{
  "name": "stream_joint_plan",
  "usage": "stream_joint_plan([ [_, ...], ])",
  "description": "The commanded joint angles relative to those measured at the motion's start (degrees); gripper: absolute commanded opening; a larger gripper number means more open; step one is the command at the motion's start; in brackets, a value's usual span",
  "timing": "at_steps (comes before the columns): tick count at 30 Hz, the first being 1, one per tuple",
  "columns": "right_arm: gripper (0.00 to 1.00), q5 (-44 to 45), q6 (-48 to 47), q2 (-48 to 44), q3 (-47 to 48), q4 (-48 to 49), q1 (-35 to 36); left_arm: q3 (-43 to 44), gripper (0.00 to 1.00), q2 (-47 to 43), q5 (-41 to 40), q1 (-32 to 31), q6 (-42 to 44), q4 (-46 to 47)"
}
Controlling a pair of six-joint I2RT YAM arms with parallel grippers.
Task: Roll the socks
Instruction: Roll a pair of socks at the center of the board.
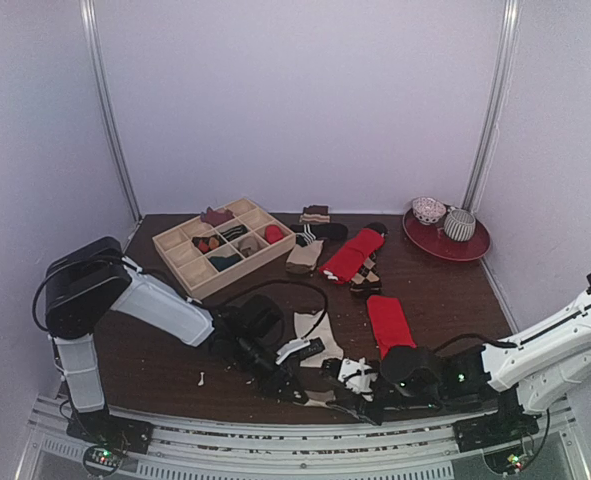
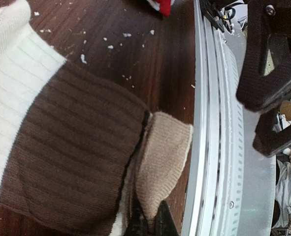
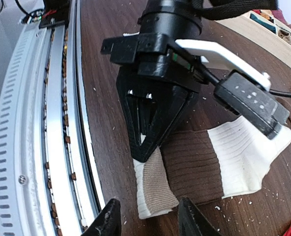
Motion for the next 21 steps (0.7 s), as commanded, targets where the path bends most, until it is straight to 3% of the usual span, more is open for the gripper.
stream_joint_plan([
  [1, 0.41, 1.6, -10.8, 4.7, 3.4, -2.6, 0.8, 0.0, 0.00, 2.9, -0.6, 0.0, -0.8, -7.9],
  [12, 0.39, -5.2, -11.1, 12.1, 3.5, 0.9, 0.8, 0.4, 0.00, 3.9, -1.0, 0.1, -0.4, -7.8],
  [17, 0.37, 0.5, -9.9, 16.0, 3.7, 3.5, 0.8, 0.4, 0.00, 3.8, -0.4, 0.0, 0.2, -7.9],
  [19, 0.33, 3.7, -8.9, 17.1, 3.6, 4.8, 0.7, 0.4, 0.00, 3.7, 0.2, 0.0, 0.7, -7.9],
  [21, 0.22, 5.2, -7.6, 18.3, 3.7, 4.9, 0.3, 0.2, 0.00, 3.4, 0.7, 0.0, 1.5, -7.8],
])
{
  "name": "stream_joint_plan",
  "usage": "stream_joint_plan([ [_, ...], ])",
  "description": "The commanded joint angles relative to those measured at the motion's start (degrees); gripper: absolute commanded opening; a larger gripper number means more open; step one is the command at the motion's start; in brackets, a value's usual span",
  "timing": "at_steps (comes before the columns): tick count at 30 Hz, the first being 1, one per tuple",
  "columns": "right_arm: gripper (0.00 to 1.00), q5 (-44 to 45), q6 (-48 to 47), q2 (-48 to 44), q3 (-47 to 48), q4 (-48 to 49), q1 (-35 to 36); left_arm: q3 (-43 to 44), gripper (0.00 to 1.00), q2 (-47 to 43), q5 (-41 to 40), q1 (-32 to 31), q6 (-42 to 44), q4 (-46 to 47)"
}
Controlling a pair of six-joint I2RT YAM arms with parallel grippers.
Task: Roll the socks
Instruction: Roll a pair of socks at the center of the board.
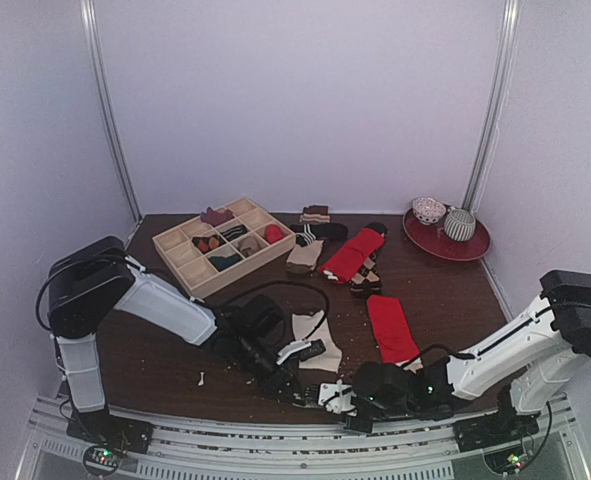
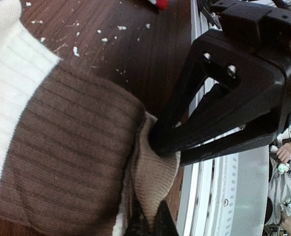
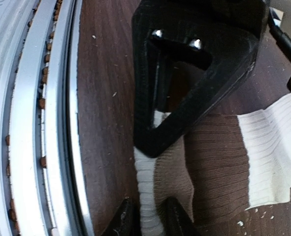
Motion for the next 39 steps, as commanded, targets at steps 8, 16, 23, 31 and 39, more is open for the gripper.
stream_joint_plan([
  [8, 0.04, -6.9, 13.1, 1.0, -0.7, -1.1, -4.9, -1.9, 0.27, -5.5, -11.9, 0.0, 8.3, -4.7],
  [16, 0.03, -29.8, 29.1, 1.8, -1.4, -1.9, -10.6, -12.6, 0.57, -20.8, -26.2, -0.1, 10.3, 18.1],
  [23, 0.02, -37.1, 36.5, 7.4, -0.2, -4.0, -14.9, -20.6, 0.58, -19.8, -17.2, -1.9, 15.1, 33.8],
  [31, 0.03, -43.5, 37.9, 13.4, 1.0, -3.9, -19.8, -17.8, 0.57, -13.1, -11.7, -4.1, 18.1, 33.0],
  [39, 0.02, -45.4, 36.0, 14.7, 1.7, -6.4, -21.4, -16.1, 0.54, -8.5, -12.1, -4.3, 19.7, 25.7],
])
